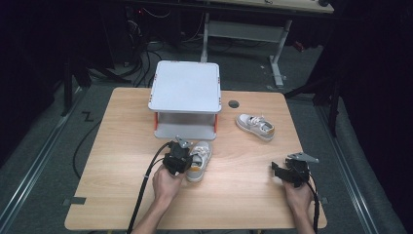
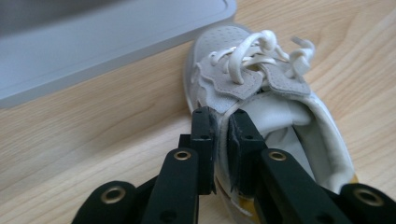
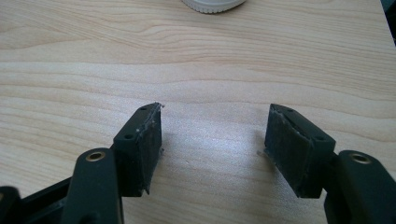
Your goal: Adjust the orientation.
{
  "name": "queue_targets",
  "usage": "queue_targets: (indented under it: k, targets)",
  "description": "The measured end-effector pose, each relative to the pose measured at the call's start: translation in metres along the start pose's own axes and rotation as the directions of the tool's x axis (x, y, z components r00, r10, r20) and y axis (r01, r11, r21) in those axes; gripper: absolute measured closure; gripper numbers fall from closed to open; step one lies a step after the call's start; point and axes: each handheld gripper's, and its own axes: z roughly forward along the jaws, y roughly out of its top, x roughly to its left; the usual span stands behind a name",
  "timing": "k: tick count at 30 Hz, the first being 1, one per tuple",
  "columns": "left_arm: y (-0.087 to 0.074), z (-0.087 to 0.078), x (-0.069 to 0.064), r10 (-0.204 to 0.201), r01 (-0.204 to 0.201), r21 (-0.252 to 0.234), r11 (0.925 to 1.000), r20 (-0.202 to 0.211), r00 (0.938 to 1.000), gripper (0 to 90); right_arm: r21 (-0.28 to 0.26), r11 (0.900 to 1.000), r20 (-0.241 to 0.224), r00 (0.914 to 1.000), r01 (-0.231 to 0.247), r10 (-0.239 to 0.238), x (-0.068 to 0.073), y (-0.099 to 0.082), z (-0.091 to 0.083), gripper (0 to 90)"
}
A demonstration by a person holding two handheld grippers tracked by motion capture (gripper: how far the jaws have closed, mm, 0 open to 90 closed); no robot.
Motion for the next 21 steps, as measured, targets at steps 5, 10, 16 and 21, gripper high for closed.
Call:
queue_targets:
  k: [5,10,16,21]
  targets:
    - [0.001,0.002,-0.004,-0.018,0.018,-0.003,0.9998,0.064,0.9978,79.0,0.000,1.0000,0.000,1.0000,0.000,0.000,0.000,0.000,0.000,36.5]
    - [0.001,0.003,-0.010,-0.035,0.035,-0.004,0.9994,0.091,0.9953,77.3,0.000,1.0000,0.000,1.0000,0.000,0.000,0.000,0.000,0.000,36.5]
    - [0.005,0.011,-0.025,-0.039,0.040,-0.008,0.9992,0.136,0.9900,75.7,0.000,1.0000,0.001,1.0000,0.000,0.000,0.000,0.000,0.000,36.4]
    - [0.002,0.011,-0.022,-0.044,0.048,-0.022,0.9986,0.148,0.9880,75.0,0.000,1.0000,0.001,1.0000,-0.001,0.001,0.000,0.000,0.000,36.4]
